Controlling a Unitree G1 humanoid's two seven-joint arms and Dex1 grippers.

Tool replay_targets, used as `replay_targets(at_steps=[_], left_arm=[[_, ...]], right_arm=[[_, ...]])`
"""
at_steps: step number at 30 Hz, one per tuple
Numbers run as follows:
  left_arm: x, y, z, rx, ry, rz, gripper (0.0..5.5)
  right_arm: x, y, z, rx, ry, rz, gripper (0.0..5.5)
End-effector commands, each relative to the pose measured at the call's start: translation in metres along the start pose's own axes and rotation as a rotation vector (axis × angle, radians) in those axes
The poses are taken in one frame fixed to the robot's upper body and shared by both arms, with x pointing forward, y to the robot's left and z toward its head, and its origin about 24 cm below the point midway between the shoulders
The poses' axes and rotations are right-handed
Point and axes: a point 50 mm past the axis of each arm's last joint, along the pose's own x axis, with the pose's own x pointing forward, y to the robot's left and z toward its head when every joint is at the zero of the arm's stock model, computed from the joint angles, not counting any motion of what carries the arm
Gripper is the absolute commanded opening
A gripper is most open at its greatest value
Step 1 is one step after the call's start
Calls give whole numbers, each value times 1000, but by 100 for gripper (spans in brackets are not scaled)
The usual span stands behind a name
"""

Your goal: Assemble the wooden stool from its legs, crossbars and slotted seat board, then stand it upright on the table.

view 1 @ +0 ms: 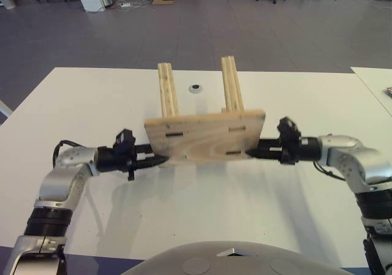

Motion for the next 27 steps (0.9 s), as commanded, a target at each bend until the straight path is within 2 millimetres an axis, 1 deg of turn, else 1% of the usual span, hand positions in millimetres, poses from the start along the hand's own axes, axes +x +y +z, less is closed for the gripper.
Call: replay_targets(at_steps=[1, 3, 5, 7, 8, 9, 12, 14, 17, 19, 21, 23, 25, 27], left_arm=[[28, 5, 95, 92, -263, 20, 163], [31, 7, 113, 40, -308, 34, 163], [36, 11, 135, -27, -415, 71, 163], [41, 15, 154, -98, -521, 130, 163], [44, 17, 160, -140, -554, 167, 163], [47, 20, 162, -182, -566, 209, 163], [52, 22, 153, -297, -496, 322, 163], [52, 17, 148, -333, -455, 347, 163], [52, 9, 142, -389, -403, 353, 163], [50, 10, 145, -474, -423, 413, 163], [46, 18, 152, -557, -475, 506, 163], [42, 25, 151, -660, -494, 574, 163], [43, 30, 147, -783, -490, 591, 163], [45, 36, 140, -909, -480, 601, 163]], right_arm=[[30, 31, 75, -90, -278, 290, 183], [31, 37, 99, -102, -356, 325, 183], [33, 43, 117, -78, -430, 371, 183], [35, 47, 124, -39, -473, 386, 183], [36, 48, 127, -17, -493, 386, 183], [37, 50, 129, 0, -512, 387, 183], [31, 59, 141, 30, -583, 409, 183], [24, 64, 148, 40, -623, 424, 183], [15, 66, 152, 67, -662, 432, 183], [9, 67, 160, 114, -710, 435, 180], [7, 61, 171, 209, -772, 364, 177], [19, 43, 171, 370, -745, 159, 177], [30, 21, 161, 559, -703, -40, 177], [35, -1, 146, 741, -667, -238, 177]])
